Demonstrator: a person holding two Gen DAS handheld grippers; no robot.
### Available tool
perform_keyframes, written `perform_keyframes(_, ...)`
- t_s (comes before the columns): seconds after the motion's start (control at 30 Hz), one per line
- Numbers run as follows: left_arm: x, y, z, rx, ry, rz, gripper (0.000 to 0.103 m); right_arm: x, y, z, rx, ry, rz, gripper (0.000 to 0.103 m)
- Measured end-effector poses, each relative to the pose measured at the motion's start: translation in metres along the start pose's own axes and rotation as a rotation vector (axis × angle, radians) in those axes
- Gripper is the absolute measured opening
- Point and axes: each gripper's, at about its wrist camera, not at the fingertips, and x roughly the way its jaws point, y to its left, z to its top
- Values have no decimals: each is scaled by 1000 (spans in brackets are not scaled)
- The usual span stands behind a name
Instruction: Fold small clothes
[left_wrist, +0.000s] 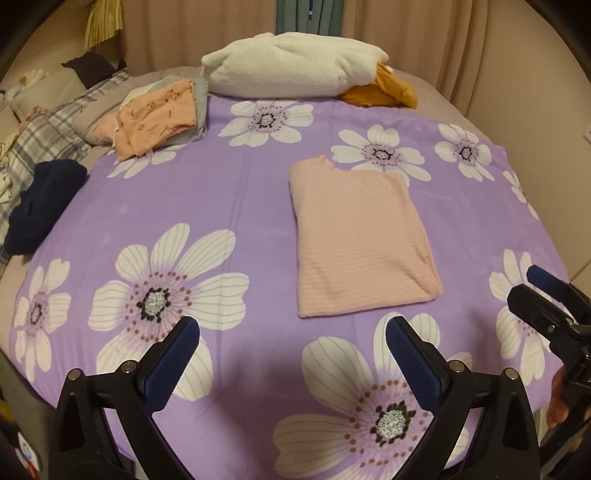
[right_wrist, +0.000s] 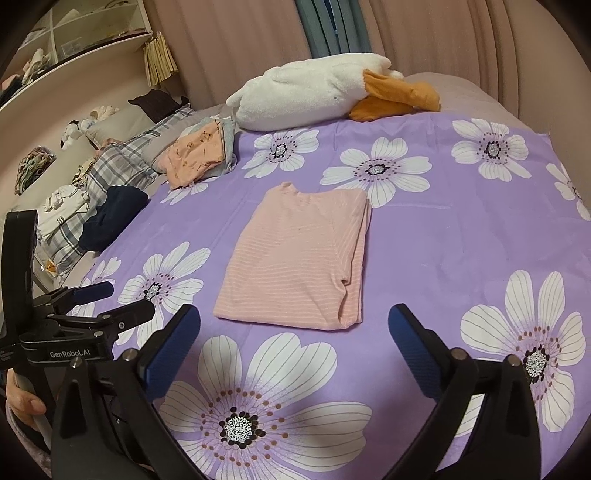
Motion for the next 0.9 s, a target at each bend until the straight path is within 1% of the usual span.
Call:
perform_keyframes(0.27,-1,0,-1,0,-2,-3,100,-1,2,0,-3,1,-13,102)
perform_keyframes(0.9,0,2,1,-5,1,-6,100,-1,5,-1,-6,6,-11,102)
